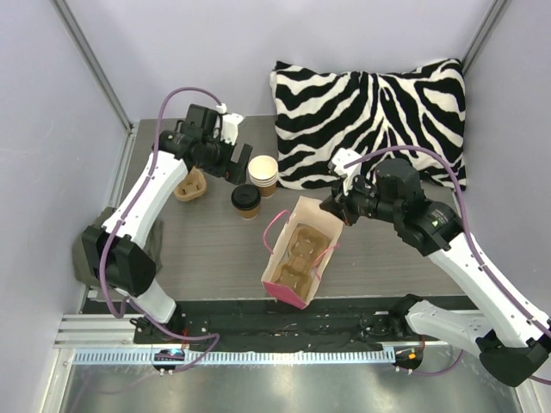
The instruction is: Pack the takeout coffee
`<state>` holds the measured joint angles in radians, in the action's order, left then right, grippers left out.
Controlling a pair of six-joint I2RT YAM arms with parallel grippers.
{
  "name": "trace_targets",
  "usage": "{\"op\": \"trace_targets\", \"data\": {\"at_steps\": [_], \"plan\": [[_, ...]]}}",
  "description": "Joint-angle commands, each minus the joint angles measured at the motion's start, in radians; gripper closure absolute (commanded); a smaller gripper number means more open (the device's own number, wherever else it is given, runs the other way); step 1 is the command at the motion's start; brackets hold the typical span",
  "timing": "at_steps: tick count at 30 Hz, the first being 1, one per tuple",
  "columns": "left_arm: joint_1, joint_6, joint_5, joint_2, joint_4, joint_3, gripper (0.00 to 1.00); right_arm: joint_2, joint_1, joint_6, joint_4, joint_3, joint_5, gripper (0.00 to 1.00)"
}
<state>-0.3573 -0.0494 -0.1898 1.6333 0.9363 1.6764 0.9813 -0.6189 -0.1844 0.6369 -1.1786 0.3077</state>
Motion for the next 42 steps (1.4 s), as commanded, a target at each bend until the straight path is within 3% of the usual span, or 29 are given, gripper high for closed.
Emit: {"op": "trace_targets", "data": {"at_steps": [1, 5, 10, 18, 23, 42], "plan": [[-0.043, 0.034, 0.032, -0.073, -0.106, -0.046, 0.00, 0.000, 0.019, 0.010, -0.032, -0.007, -0.015, 0.99], [-0.048, 0.075, 0.031, -0.076, -0.151, -0.093, 0.00, 0.014, 0.024, 0.002, -0.036, -0.016, -0.010, 0.99], [-0.060, 0.111, 0.021, -0.014, -0.099, -0.045, 0.01, 0.011, 0.024, 0.002, -0.037, -0.012, -0.004, 0.99], [-0.103, 0.184, 0.182, 0.102, -0.031, 0.020, 0.00, 0.002, 0.033, 0.002, -0.037, -0.009, -0.019, 0.99], [-0.123, 0.217, 0.274, 0.126, -0.031, 0.009, 0.06, 0.002, 0.034, 0.002, -0.036, -0.009, -0.019, 0.99], [-0.137, 0.284, 0.242, 0.204, -0.021, 0.002, 0.15, 0.028, 0.038, -0.001, -0.034, -0.015, -0.009, 0.99]]}}
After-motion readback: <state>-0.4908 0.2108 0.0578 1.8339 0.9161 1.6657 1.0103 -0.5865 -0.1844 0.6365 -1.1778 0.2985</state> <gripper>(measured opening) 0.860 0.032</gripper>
